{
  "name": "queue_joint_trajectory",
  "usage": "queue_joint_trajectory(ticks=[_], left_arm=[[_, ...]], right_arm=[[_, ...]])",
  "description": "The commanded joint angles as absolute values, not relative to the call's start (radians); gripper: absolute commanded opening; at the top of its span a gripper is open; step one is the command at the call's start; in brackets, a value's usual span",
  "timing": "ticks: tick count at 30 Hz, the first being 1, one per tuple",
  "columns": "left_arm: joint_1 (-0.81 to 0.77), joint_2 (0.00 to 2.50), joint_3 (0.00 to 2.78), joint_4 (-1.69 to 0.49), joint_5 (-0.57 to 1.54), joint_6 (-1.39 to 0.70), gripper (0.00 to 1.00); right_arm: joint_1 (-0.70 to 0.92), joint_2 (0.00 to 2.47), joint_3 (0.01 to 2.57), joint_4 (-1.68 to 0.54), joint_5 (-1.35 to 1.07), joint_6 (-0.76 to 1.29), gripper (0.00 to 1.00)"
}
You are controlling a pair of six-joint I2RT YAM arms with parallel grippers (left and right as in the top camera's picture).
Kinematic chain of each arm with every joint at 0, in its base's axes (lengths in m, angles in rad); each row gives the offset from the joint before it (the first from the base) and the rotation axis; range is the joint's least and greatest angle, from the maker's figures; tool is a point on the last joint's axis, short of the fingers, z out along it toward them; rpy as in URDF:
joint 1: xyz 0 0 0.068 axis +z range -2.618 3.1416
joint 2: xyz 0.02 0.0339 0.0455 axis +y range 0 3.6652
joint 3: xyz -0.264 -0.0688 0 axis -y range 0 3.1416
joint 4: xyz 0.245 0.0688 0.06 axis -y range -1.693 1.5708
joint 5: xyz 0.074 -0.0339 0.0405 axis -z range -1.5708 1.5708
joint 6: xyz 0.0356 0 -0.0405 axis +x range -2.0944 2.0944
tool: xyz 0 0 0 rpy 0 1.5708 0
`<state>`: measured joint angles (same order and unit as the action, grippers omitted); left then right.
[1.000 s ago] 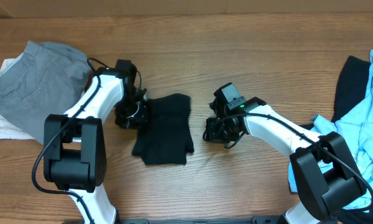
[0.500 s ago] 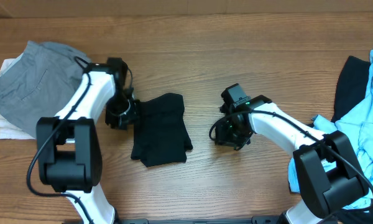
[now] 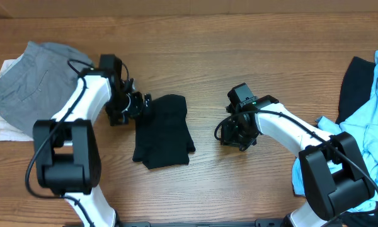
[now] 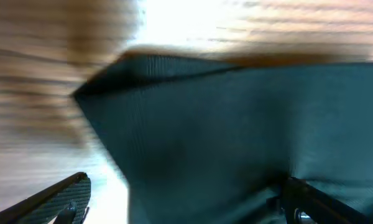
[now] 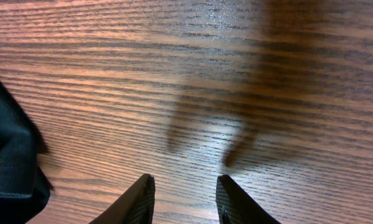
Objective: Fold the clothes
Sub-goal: 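Carry the black bundle with the left gripper onto the grey stack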
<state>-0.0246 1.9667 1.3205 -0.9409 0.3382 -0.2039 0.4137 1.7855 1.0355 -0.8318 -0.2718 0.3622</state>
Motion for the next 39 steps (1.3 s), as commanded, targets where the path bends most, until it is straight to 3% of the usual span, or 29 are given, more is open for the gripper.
queue_joint_trajectory(ticks=[1,3,4,7,9,24,30,35,37,39], left_arm=[[-0.028,2.034,1.286,-0.914,0.404,-0.21,1.0],[-0.031,2.059,1.286,-0.887,0.443,-0.199,0.91],[-0.036,2.069,1.286,-0.863,0.503,-0.16,0.71],[-0.045,2.065,1.288,-0.837,0.577,-0.126,0.23],[-0.044,2.059,1.302,-0.838,0.577,-0.126,0.05],[0.085,1.878,1.776,-1.042,0.366,-0.116,0.04],[0.207,1.869,1.843,-0.989,0.191,-0.133,0.06],[0.329,1.871,1.843,-0.862,0.177,-0.14,0.08],[0.375,1.872,1.843,-0.802,0.176,-0.16,0.16],[0.417,1.876,1.843,-0.748,0.177,-0.162,0.16]], right_arm=[[0.413,1.789,1.034,-0.833,-0.262,0.358,0.36],[0.413,1.789,1.034,-0.834,-0.262,0.358,0.36],[0.413,1.789,1.034,-0.836,-0.262,0.358,0.36],[0.413,1.789,1.034,-0.842,-0.262,0.358,0.36],[0.413,1.789,1.034,-0.845,-0.262,0.358,0.36],[0.413,1.789,1.034,-0.848,-0.262,0.358,0.36],[0.413,1.789,1.034,-0.848,-0.262,0.358,0.36],[0.413,1.789,1.034,-0.859,-0.262,0.358,0.36],[0.413,1.789,1.034,-0.86,-0.262,0.358,0.36],[0.413,1.789,1.034,-0.86,-0.262,0.358,0.36]])
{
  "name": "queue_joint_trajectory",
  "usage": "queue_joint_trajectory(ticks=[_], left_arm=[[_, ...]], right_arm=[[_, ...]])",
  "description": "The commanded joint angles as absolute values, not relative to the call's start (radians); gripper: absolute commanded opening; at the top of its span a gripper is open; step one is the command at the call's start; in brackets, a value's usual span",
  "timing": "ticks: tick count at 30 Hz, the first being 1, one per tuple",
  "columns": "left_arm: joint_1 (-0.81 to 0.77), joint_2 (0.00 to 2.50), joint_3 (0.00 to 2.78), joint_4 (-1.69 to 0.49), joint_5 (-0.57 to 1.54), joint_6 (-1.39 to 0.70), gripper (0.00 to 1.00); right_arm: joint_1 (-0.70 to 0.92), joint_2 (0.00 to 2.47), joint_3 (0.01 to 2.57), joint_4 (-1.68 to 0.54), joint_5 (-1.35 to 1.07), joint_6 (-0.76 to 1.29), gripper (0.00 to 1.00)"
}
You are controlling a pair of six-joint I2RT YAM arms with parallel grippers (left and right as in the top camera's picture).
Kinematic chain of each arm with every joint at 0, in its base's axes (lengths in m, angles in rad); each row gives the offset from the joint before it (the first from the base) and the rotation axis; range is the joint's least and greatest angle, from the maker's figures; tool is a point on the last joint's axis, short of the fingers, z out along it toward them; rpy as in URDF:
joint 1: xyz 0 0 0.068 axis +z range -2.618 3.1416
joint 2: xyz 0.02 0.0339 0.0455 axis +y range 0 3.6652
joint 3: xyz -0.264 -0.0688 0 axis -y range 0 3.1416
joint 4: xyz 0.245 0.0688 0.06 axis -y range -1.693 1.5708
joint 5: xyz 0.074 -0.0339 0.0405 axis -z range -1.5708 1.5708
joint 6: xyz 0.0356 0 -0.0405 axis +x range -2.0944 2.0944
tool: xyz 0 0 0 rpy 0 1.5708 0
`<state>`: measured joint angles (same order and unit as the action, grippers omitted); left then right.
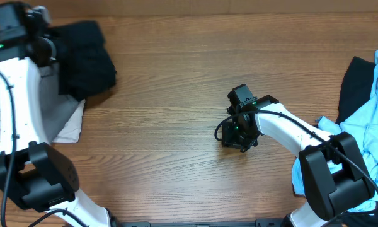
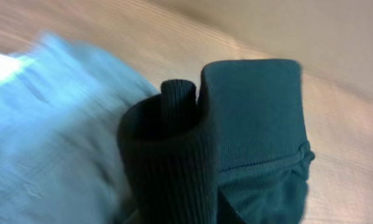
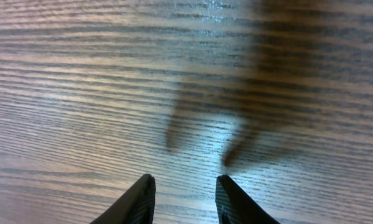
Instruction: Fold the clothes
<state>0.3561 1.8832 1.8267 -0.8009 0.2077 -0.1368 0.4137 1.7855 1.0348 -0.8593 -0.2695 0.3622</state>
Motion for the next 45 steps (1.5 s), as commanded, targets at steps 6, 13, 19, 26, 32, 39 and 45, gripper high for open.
queue_joint_trajectory(ticks=[6,13,19,26,32,39,45], left_arm=[[0.504,1.896,1.842,-0.677,0.176,-0.189,0.18],[0.558,1.982,1.841,-0.68,0.102,-0.188,0.17],[0.609,2.041,1.841,-0.675,0.097,-0.189,0.29],[0.656,2.057,1.841,-0.724,0.01,-0.207,0.88],[0.669,2.037,1.855,-0.705,0.262,-0.24,1.0],[0.639,2.008,1.877,-0.654,0.735,-0.239,0.85],[0.572,2.012,1.866,-0.806,0.776,-0.239,0.36]], right_arm=[[0.413,1.789,1.034,-0.863,-0.262,0.358,0.36],[0.413,1.789,1.034,-0.867,-0.262,0.358,0.36],[0.413,1.789,1.034,-0.871,-0.262,0.358,0.36],[0.413,1.789,1.034,-0.87,-0.262,0.358,0.36],[0.413,1.789,1.034,-0.87,-0.262,0.358,0.36],[0.413,1.789,1.034,-0.863,-0.262,0.358,0.36],[0.413,1.789,1.034,-0.86,-0.262,0.358,0.35]])
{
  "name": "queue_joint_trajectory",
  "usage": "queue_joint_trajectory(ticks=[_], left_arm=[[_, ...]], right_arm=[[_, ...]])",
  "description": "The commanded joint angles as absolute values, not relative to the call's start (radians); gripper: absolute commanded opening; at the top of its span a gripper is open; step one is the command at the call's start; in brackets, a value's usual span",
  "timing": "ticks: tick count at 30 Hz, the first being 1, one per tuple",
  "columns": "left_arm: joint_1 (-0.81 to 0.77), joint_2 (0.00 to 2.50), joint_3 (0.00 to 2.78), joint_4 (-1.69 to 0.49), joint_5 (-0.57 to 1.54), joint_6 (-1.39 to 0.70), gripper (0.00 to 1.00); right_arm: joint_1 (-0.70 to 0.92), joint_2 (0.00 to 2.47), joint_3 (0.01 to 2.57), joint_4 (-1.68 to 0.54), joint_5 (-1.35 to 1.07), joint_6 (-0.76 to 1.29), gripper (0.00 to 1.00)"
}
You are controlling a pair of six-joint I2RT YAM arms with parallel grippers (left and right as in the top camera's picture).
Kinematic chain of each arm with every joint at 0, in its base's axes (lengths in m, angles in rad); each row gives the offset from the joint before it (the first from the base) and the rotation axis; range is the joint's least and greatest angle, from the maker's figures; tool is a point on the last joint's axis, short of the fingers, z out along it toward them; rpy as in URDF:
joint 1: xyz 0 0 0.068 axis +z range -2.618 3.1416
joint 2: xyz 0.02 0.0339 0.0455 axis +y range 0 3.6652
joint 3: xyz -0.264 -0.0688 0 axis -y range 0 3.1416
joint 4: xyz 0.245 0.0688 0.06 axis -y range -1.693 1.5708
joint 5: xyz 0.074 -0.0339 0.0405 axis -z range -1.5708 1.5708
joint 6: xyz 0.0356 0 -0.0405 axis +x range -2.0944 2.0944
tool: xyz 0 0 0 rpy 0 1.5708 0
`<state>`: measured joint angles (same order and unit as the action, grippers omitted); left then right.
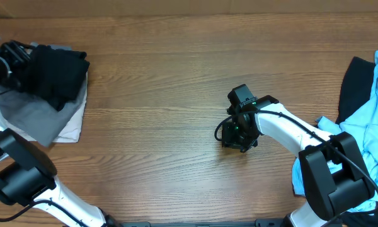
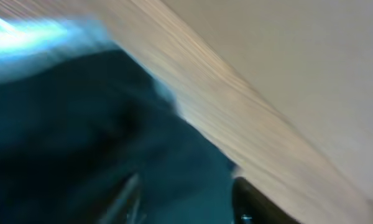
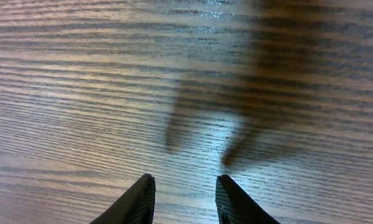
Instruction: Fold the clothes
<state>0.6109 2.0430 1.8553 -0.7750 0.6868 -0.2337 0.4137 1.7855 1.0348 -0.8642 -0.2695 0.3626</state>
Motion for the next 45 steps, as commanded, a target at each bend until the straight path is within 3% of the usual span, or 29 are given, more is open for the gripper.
queue_joint_trajectory(ticks=[1,5,9,15,16,21,24,28,35,39,45], left_arm=[[0.553,2.017,1.86,-0.813,0.762,-0.231,0.36],[0.482,2.049,1.819,-0.812,0.745,-0.172,0.47],[0.445,2.087,1.757,-0.821,0.684,-0.165,0.43],[0.502,2.162,1.638,-0.759,0.68,-0.172,0.46],[0.52,2.173,1.623,-0.741,0.701,-0.172,0.48],[0.6,2.248,1.577,-0.652,0.948,-0.154,0.79],[0.62,2.278,1.577,-0.664,1.054,-0.098,0.91],[0.621,2.275,1.587,-0.656,1.218,-0.022,1.0],[0.6,2.152,1.683,-0.662,1.382,0.023,1.0],[0.579,2.007,1.708,-0.661,1.314,0.045,1.0],[0.577,1.832,1.708,-0.778,0.685,-0.15,1.0]], right_arm=[[0.413,1.789,1.034,-0.861,-0.262,0.358,0.36],[0.413,1.789,1.034,-0.862,-0.262,0.358,0.35],[0.413,1.789,1.034,-0.865,-0.262,0.358,0.35],[0.413,1.789,1.034,-0.878,-0.262,0.358,0.35],[0.413,1.789,1.034,-0.878,-0.262,0.358,0.35],[0.413,1.789,1.034,-0.876,-0.262,0.346,0.35],[0.413,1.789,1.034,-0.874,-0.262,0.343,0.35],[0.413,1.789,1.034,-0.878,-0.262,0.343,0.35],[0.413,1.789,1.034,-0.885,-0.262,0.343,0.35],[0.413,1.789,1.034,-0.885,-0.262,0.343,0.35],[0.413,1.789,1.034,-0.885,-0.262,0.343,0.35]])
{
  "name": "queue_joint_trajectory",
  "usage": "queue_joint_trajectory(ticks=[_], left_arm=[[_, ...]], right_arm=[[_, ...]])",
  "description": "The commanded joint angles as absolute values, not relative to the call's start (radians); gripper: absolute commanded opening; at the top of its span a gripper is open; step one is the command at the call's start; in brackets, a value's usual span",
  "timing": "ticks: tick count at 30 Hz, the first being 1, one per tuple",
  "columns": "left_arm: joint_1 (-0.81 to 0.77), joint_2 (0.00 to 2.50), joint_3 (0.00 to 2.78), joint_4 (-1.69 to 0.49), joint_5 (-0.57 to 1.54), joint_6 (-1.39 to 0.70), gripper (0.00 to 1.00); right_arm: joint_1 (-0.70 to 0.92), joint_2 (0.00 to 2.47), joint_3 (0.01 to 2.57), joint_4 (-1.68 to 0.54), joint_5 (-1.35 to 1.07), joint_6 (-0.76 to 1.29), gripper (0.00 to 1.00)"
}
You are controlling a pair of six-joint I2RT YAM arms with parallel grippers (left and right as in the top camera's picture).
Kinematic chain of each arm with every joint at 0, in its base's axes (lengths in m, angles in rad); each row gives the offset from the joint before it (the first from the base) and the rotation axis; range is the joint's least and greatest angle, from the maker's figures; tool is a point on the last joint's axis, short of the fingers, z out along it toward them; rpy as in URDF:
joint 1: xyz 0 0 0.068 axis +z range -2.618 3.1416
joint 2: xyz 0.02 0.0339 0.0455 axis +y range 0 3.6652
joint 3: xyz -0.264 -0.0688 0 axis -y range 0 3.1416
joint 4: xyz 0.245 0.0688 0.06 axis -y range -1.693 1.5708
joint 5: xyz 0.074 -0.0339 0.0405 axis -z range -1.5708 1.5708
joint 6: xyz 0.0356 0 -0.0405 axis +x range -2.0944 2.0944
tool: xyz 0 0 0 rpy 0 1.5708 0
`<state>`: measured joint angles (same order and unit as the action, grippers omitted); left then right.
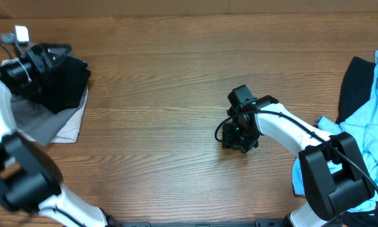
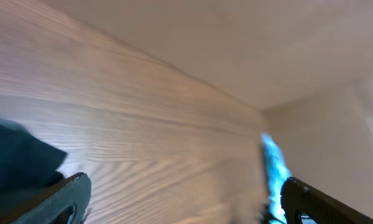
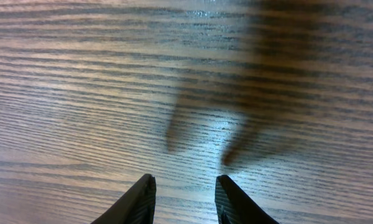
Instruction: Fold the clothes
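Observation:
A folded black garment (image 1: 66, 82) lies on top of a grey garment (image 1: 41, 123) at the table's far left. Its edge shows at the left of the left wrist view as black garment (image 2: 12, 165). My left gripper (image 1: 53, 53) hovers at the black garment's upper left edge. It is the left gripper (image 2: 186, 199) with jaws wide open and only wood between them. My right gripper (image 1: 237, 137) stands at mid-table, pointing down. In its own view the right gripper (image 3: 186, 199) is open over bare wood, holding nothing.
A white cloth (image 1: 69, 129) peeks out under the grey garment. A heap of light blue clothes (image 1: 372, 107) and a black piece (image 1: 353, 85) lies at the right edge. The wooden table (image 1: 170, 101) spans the middle.
My left gripper has let go of the black garment and now stands wide open, clear of it. The garment stays on the grey pile. The right arm has not moved.
The folded black garment first lay at mid-table with my left gripper at its left edge. Then the left gripper held it over the grey pile at the top left. Then it rested on that pile, and now it is released there. The right gripper stayed put.

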<state>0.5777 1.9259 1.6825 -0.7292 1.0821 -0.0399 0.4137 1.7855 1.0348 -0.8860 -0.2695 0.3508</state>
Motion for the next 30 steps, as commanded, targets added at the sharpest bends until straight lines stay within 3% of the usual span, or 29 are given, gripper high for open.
queue_joint_trajectory(ticks=[1,5,11,23,30], left_arm=[[0.578,1.822,1.708,-0.811,0.587,-0.173,1.0],[0.577,1.825,1.705,-0.919,0.319,-0.234,1.0],[0.577,1.881,1.656,-0.862,0.291,-0.26,1.0],[0.53,2.202,1.648,-0.525,0.692,-0.224,1.0],[0.516,2.346,1.648,-0.504,0.786,-0.225,1.0]], right_arm=[[0.413,1.789,1.034,-0.885,-0.262,0.343,0.35],[0.413,1.789,1.034,-0.885,-0.262,0.343,0.35],[0.413,1.789,1.034,-0.885,-0.262,0.343,0.36],[0.413,1.789,1.034,-0.89,-0.262,0.344,0.36],[0.413,1.789,1.034,-0.901,-0.262,0.344,0.35]])
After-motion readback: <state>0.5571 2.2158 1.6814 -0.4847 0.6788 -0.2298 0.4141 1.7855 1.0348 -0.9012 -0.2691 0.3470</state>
